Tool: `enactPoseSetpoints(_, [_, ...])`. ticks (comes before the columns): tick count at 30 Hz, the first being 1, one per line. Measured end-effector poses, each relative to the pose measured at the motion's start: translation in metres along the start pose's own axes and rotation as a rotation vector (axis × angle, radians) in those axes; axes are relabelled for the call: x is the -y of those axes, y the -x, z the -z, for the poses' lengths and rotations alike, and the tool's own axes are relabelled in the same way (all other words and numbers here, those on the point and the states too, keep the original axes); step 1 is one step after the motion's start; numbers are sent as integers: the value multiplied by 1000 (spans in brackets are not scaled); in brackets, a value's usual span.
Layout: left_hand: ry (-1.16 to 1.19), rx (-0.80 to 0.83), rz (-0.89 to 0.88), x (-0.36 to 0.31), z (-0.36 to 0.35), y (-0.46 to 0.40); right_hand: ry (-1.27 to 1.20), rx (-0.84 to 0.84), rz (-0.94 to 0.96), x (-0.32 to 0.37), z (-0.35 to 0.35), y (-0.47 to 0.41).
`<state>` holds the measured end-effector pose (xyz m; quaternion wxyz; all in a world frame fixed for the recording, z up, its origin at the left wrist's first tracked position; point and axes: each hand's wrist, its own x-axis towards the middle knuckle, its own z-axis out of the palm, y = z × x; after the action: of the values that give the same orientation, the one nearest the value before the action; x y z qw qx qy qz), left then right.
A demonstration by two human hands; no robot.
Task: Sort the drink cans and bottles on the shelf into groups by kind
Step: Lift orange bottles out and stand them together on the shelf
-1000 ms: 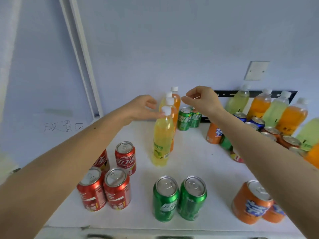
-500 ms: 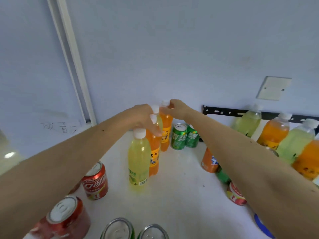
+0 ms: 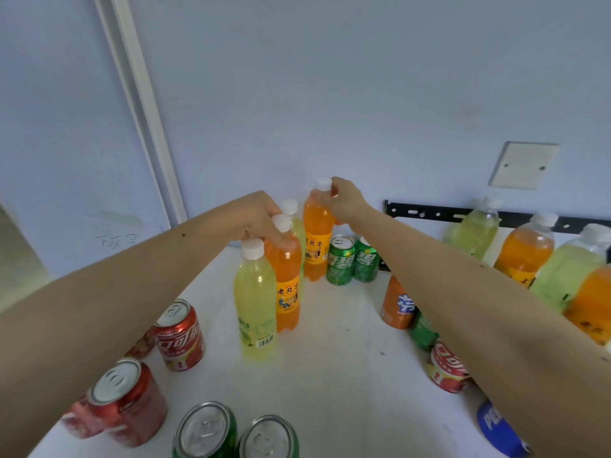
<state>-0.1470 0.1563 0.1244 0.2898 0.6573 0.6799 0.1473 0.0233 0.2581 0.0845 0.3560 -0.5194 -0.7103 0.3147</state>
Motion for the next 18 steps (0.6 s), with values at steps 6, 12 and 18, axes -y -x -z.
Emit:
enactPoseSetpoints(6, [91,-13,-87,-21,17,22,-57,-73,29,48,50,28])
enactPoseSetpoints(12, [204,-81,-313,-51,41,53,-50,-235,43,88,112,85])
enactPoseSetpoints(18, [270,-121,-513,-102,45,87,50,-429,43,120,184,162])
